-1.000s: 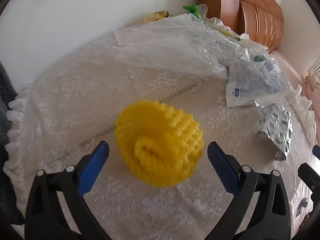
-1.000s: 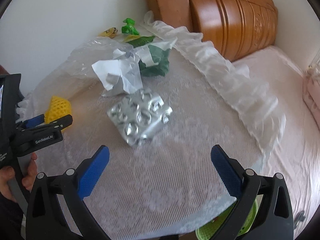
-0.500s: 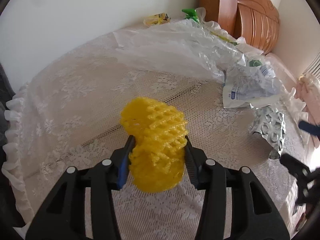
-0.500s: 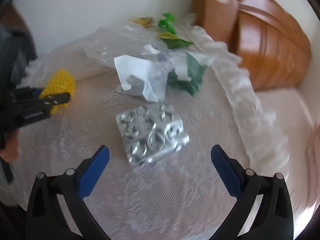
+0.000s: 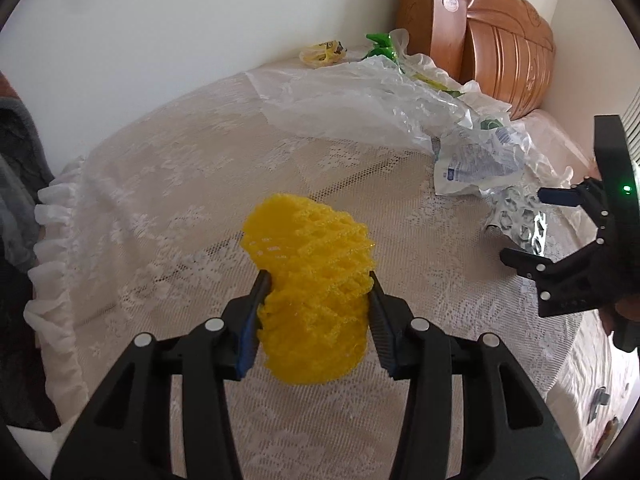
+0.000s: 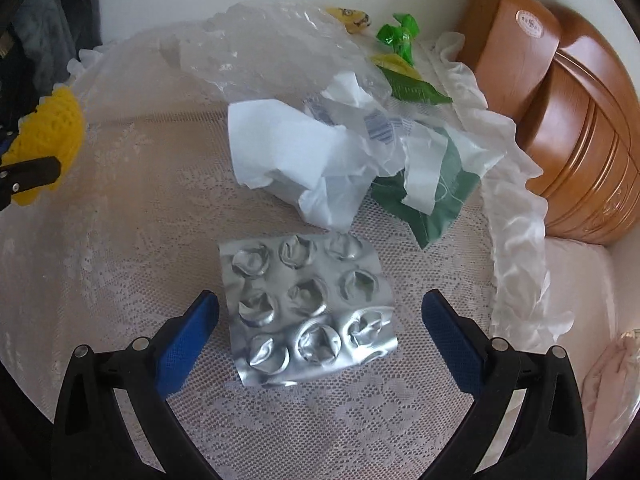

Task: Collect trash
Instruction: 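Grasp the yellow foam net with left gripper while right gripper grasps the foil blister pack, then carry net and blister pack over the green wastebasket and open both grippers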

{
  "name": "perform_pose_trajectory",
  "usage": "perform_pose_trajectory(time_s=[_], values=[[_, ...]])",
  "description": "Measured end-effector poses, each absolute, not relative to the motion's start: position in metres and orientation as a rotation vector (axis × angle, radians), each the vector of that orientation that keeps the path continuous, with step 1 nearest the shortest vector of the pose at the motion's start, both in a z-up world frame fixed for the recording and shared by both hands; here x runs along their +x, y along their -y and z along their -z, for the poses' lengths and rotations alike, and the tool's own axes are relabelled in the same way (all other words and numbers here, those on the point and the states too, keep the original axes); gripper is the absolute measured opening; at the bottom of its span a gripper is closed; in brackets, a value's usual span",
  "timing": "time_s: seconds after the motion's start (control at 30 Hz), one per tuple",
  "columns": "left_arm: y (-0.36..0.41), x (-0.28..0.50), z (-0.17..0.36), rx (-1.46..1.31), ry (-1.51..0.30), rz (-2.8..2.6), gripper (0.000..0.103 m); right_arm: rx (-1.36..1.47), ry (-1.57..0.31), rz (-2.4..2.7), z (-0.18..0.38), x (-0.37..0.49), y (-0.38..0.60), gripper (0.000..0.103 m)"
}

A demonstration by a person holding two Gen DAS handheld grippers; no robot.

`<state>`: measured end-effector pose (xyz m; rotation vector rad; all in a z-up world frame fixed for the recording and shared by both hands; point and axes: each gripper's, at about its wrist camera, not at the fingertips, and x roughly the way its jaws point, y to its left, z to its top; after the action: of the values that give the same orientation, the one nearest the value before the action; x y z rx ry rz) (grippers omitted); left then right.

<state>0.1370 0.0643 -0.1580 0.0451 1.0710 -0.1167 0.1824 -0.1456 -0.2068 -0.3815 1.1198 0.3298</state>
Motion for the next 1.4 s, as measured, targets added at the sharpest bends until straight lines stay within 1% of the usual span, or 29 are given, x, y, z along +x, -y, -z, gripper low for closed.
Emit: perform_pose_trajectory(time_s=[0.03,0.1,0.27,0.47,0.6,0.67,0.7,0.8,1.07,1.23,1.4], values=[[-0.064,0.135,0.157,0.042,-1.070,0.122,0.046,-0.372,-1.124,-0.325,0.207,0.183,0.146,0.088],[-0.064,0.131,0.153,0.044,-1.065,0.128,0.046,-0.343,-1.158,-0.322,0.211,0.185,0.149,0.076],[-0.058,0.121,0.144,0.053,-1.047,0.157,0.046,-0.280,-1.146,-0.295,0.206,0.177,0.156,0.075],[-0.045,0.101,0.130,0.074,-1.023,0.216,0.046,-0.078,-1.103,-0.252,0.188,0.139,0.175,0.075],[-0.026,0.083,0.124,0.085,-1.019,0.280,0.046,0.106,-1.073,-0.189,0.175,0.094,0.199,0.075],[-0.010,0.071,0.121,0.090,-1.018,0.334,0.046,0.230,-1.039,-0.129,0.165,0.045,0.220,0.075],[-0.004,0.068,0.120,0.093,-1.018,0.356,0.046,0.230,-1.039,-0.129,0.165,0.045,0.220,0.075],[0.025,0.048,0.117,0.121,-1.013,0.442,0.046,0.360,-1.003,-0.028,0.157,-0.016,0.252,0.075],[0.116,-0.010,0.115,0.284,-0.991,0.699,0.046,0.439,-0.985,0.202,0.154,-0.125,0.318,0.075],[0.164,-0.033,0.114,0.344,-0.973,0.809,0.046,0.470,-0.968,0.280,0.158,-0.158,0.341,0.075],[0.206,-0.048,0.132,0.368,-1.034,0.894,0.046,0.495,-0.956,0.338,0.161,-0.182,0.367,0.075]])
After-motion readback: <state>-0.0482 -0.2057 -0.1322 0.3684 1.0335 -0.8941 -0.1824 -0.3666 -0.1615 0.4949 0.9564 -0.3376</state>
